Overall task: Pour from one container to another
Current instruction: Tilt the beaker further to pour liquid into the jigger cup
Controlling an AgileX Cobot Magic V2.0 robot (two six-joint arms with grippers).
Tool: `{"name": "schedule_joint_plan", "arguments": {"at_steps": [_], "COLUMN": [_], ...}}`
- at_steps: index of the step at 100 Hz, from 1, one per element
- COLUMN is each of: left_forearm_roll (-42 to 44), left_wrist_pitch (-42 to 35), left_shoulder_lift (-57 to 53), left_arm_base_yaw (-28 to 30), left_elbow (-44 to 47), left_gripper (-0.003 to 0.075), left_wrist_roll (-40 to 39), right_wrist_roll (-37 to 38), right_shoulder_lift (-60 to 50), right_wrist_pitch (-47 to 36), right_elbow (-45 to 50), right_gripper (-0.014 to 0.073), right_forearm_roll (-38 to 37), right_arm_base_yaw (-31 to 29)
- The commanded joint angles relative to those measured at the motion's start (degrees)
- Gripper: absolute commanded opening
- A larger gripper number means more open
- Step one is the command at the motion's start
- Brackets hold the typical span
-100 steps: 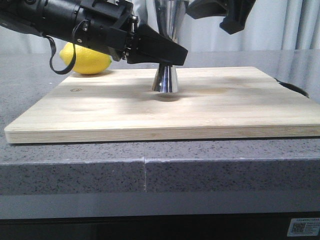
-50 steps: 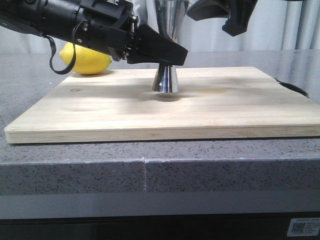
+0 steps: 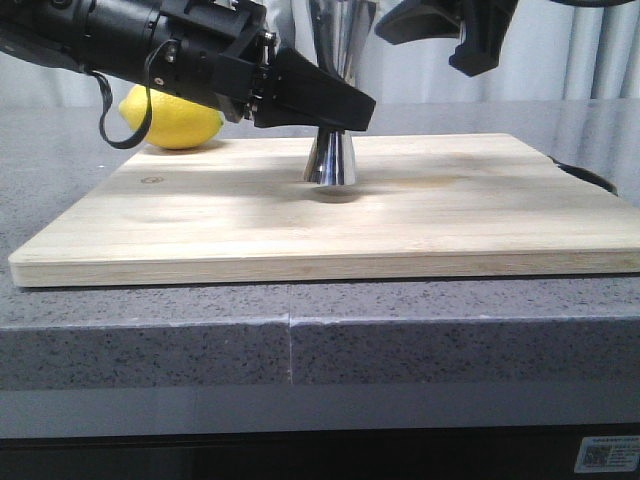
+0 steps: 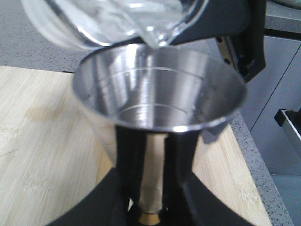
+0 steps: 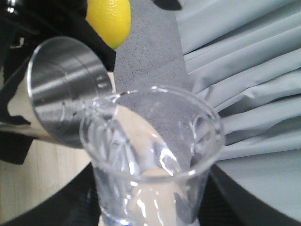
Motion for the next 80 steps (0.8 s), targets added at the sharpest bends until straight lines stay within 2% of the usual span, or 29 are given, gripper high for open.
{"name": "schedule_joint_plan", "arguments": {"at_steps": [1,80], "left_forearm_roll": [-3.98,-3.96], "left_wrist_pitch": [-4.16,-4.16], "left_shoulder_lift": [-3.86,-3.86], "left_arm_base_yaw": [-0.48,-0.48], "left_elbow": [-1.64,-1.64], "left_gripper": [0.0114,0.0114], "left_wrist_roll": [-0.60,-0.60], "right_wrist_roll": [-0.09,-0.09], "right_shoulder_lift": [-2.46,-2.46], "right_wrist_pitch": [-0.05,0.40], "right_elbow": [-2.25,-3.33], "right_gripper": [0.0319,0.0319], "right_forearm_roll": [0.55,-1.99], "right_arm_base_yaw": [0.01,0.01]}}
